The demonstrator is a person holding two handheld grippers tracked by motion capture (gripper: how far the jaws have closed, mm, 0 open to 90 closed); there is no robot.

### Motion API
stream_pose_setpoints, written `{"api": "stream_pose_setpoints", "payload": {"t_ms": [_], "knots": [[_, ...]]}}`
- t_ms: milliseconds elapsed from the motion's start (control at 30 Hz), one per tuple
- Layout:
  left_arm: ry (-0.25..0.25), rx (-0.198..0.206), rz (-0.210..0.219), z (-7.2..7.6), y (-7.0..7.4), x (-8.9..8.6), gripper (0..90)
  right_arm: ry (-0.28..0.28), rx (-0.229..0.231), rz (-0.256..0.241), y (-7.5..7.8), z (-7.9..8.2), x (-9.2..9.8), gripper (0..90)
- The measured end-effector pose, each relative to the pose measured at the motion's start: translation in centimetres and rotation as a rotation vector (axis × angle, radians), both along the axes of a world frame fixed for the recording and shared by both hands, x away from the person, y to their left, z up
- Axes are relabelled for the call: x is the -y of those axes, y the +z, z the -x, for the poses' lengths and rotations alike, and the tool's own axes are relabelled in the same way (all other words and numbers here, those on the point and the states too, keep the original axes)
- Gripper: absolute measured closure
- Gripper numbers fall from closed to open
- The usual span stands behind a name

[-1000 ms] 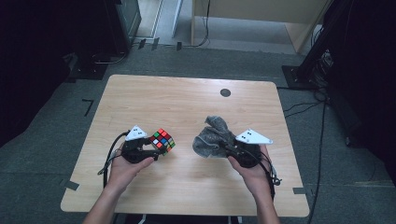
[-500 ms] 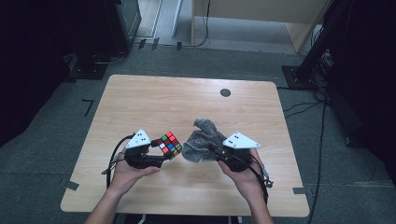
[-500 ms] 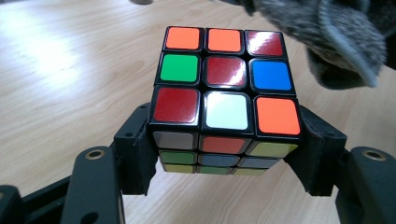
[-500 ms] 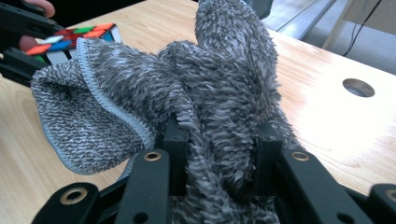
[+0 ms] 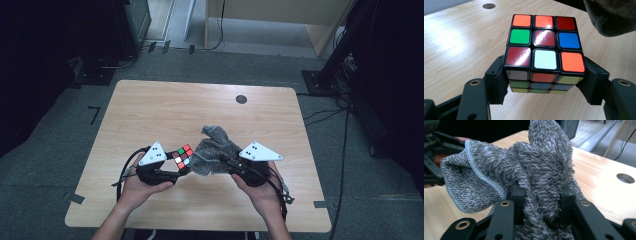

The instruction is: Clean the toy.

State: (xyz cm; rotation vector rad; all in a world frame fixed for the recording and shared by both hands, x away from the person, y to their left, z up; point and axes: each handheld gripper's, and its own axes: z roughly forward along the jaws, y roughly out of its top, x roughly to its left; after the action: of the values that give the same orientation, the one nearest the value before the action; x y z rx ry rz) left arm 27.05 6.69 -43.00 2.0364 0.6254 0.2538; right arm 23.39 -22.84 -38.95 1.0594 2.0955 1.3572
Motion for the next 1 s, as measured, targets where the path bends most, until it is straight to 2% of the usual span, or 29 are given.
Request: {"api": "stream_pose_setpoints", "payload": {"t_ms": [67,167,233,367,433,567,700,733,767,800,833,867,1000], "knots": [[0.023,0.025,-0.002,0.2,0.1,0.1,34.1,0.049,-0.022,-0.026,0.4,0.2,-0.2,65.0],[0.014,0.024,-0.005,0.3,0.1,0.2,34.1,0.049,-0.019,-0.017,0.5,0.4,-0.6,65.2],[0.0,0.041,-0.036,0.6,0.0,0.6,34.1,0.046,-0.018,-0.012,0.6,0.7,-1.2,65.7],[-0.014,0.07,-0.07,1.0,0.0,1.3,34.1,0.038,-0.013,-0.022,0.7,0.8,-1.6,66.3],[-0.022,0.097,-0.111,1.4,-0.1,2.0,34.1,0.039,-0.012,-0.025,0.7,1.0,-2.1,66.1],[-0.03,0.116,-0.137,1.7,-0.1,2.6,34.1,0.039,-0.023,-0.031,0.4,1.1,-2.8,65.5],[-0.048,0.126,-0.149,2.4,0.0,3.4,34.1,0.057,-0.008,0.055,-0.5,1.5,-5.0,63.8],[-0.048,0.126,-0.149,2.4,0.0,3.4,34.2,0.057,-0.008,0.055,-0.5,1.5,-5.0,63.8],[-0.032,0.142,-0.162,2.6,0.0,3.6,34.2,0.051,0.009,0.098,-0.9,1.8,-6.1,62.1],[-0.032,0.142,-0.162,2.6,0.0,3.6,34.2,0.038,0.038,0.128,-1.0,2.0,-6.4,62.0],[-0.032,0.139,-0.155,2.5,0.0,3.5,34.2,0.038,0.038,0.128,-1.0,2.0,-6.4,62.0],[-0.046,0.116,-0.124,2.3,0.1,3.1,34.3,0.038,0.077,0.158,-1.1,2.1,-6.6,62.1],[-0.044,0.122,-0.12,2.3,0.2,3.0,34.3,0.023,0.113,0.174,-1.1,1.9,-6.1,64.1]]}}
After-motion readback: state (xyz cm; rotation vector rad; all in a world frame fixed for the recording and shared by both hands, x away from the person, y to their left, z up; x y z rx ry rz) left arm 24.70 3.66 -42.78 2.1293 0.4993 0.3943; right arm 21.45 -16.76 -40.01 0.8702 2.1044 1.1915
